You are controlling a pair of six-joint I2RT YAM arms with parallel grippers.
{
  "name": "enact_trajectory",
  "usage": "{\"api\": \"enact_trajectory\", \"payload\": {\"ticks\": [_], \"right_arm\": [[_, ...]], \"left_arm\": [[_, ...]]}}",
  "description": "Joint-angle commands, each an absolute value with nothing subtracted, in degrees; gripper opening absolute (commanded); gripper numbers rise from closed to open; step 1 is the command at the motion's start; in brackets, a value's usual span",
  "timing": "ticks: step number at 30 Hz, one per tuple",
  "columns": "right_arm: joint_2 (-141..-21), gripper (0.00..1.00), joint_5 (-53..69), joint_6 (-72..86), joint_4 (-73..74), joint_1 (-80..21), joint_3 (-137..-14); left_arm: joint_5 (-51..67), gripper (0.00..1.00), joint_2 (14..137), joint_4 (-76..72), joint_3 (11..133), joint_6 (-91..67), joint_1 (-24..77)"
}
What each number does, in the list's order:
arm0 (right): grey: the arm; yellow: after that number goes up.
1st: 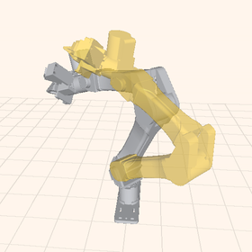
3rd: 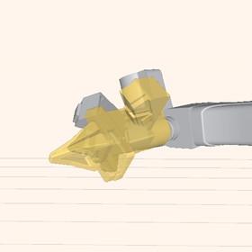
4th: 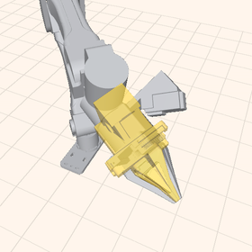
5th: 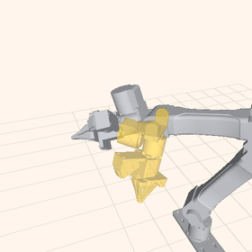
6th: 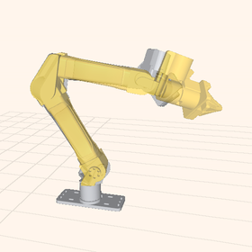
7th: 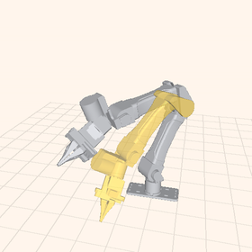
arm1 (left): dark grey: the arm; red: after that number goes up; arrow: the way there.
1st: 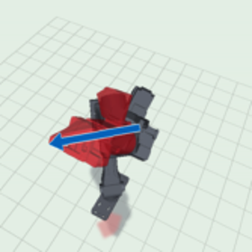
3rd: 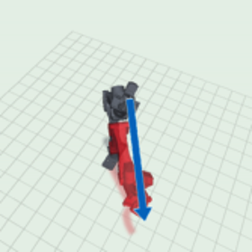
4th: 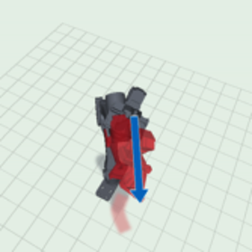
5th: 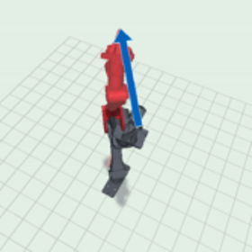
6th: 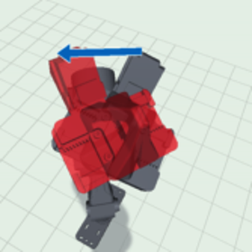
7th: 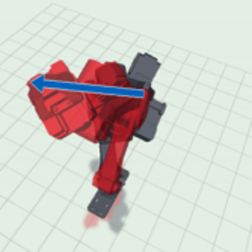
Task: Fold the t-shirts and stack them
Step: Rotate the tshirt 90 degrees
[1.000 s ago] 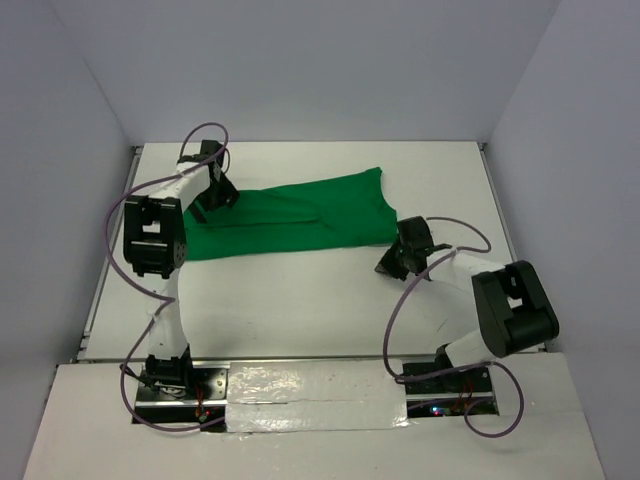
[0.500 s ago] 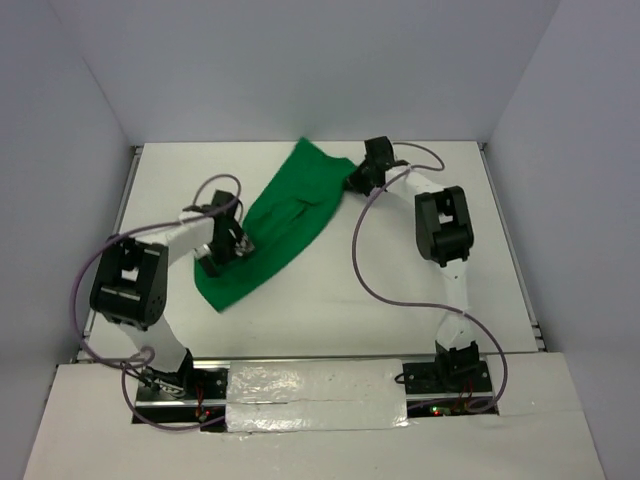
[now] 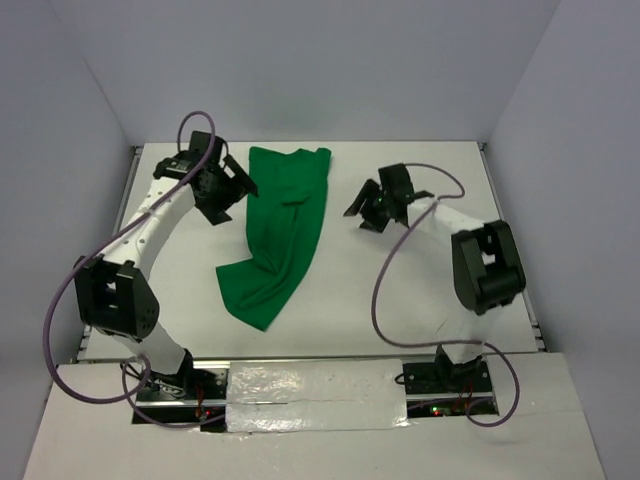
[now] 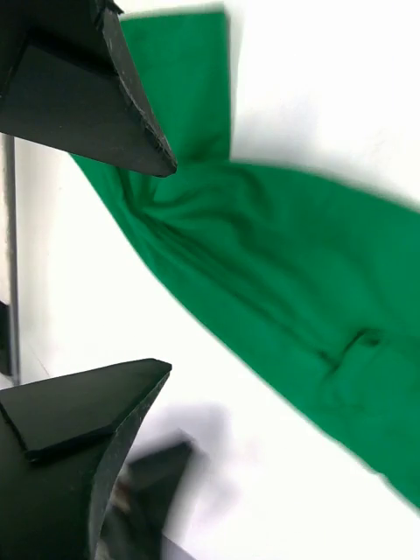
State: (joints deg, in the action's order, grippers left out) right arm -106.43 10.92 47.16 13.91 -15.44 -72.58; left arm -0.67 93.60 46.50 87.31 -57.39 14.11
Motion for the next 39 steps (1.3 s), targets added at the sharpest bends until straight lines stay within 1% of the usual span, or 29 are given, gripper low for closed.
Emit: {"api": "enact_trajectory", "payload": {"ticks": [1,2,3,4,5,6,7,8,9,10,11,14,16,17,20,21,22,23,25,27,32,36,39], "right_arm": [[-96.26,0.65,13.97,46.48,6.52,-23.62,-59.71],[-92.93,0.65,13.37,47.1,5.72,-25.9,-54.46],[-91.86,0.65,12.32,47.98,3.8,-31.06,-52.4],[-91.15,0.64,12.48,49.99,3.08,-33.64,-49.34],[-90.97,0.64,12.48,51.31,2.47,-35.92,-48.18],[-91.14,0.63,13.18,53.59,0.2,-40.38,-47.29],[-91.66,0.63,12.66,54.92,0.18,-42.43,-46.33],[-92.89,0.63,12.13,56.06,-1.56,-44.1,-45.97],[-93.86,0.62,12.3,58.08,-3.84,-46.91,-45.79],[-94.82,0.62,12.48,58.97,-4.56,-48.06,-46.31],[-96.92,0.62,12.48,59.5,-5.35,-49.12,-46.75],[-101.33,0.59,11.78,60.9,-6.41,-51.41,-48.86],[-104.74,0.54,11.78,62.31,-7.11,-51.59,-49.74],[-105.72,0.49,12.04,63.27,-8.69,-51.59,-49.83],[-109.5,0.42,12.83,63.2,-8.71,-51.77,-52.2],[-110.38,0.33,12.92,62.93,-8.09,-51.77,-53.77],[-111.43,0.28,12.92,62.84,-7.74,-51.59,-54.14],[-111.53,0.18,12.48,62.75,-7.13,-51.59,-54.14],[-109.78,0.02,11.34,62.75,-6.33,-51.33,-53.18],[-106.2,0.0,9.41,62.14,-4.31,-50.63,-51.08],[-98.54,0.0,7.65,54.7,3.93,-49.22,-47.55],[-92.38,0.0,8.0,49.32,10.36,-49.04,-43.69],[-88.43,0.0,5.02,46.59,16.06,-48.96,-40.7]], "left_arm": [[-1.5,0.99,91.33,50.47,85.35,-58.01,10.9],[0.77,0.99,90.62,48.19,82.91,-56.27,10.38],[2.01,0.98,90.27,42.42,81.92,-54.77,10.11],[2.8,0.97,90.96,39.93,81.83,-53.36,10.11],[2.9,0.96,94.36,38.95,83.31,-51.78,10.11],[1.94,0.96,96.92,40.15,85.41,-51.16,10.19],[1.24,0.96,99.99,41.38,91.26,-50.2,10.28],[0.27,0.96,106.2,43.05,94.62,-49.58,10.28],[0.26,0.96,108.87,45.68,97.62,-49.57,10.28],[0.26,0.95,111.59,46.14,102.78,-49.31,10.28],[0.26,0.95,115.62,45.97,104.48,-48.87,10.37],[0.7,0.96,121.96,43.77,108.97,-48.43,10.37],[0.26,0.95,127.84,44.9,113.44,-48.08,10.37],[0.26,0.95,129.88,45.87,115.29,-47.9,10.37],[0.26,0.95,136.3,46.93,119.96,-47.11,10.28],[0.26,0.95,137.28,46.5,121.28,-46.94,10.2],[0.26,0.95,139.55,46.49,121.99,-46.67,10.28],[0.35,0.95,140.7,46.84,123.04,-46.58,10.28],[0.26,0.95,142.9,48.59,126.38,-46.49,10.02],[0.26,0.95,142.3,49.05,126.22,-46.32,9.93],[0.35,0.97,132.11,44.91,120.42,-45.79,9.93],[-0.08,0.98,127.45,45.96,120.24,-44.74,9.93],[-2.28,0.97,124.72,46.49,119.88,-44.21,10.02]]}}
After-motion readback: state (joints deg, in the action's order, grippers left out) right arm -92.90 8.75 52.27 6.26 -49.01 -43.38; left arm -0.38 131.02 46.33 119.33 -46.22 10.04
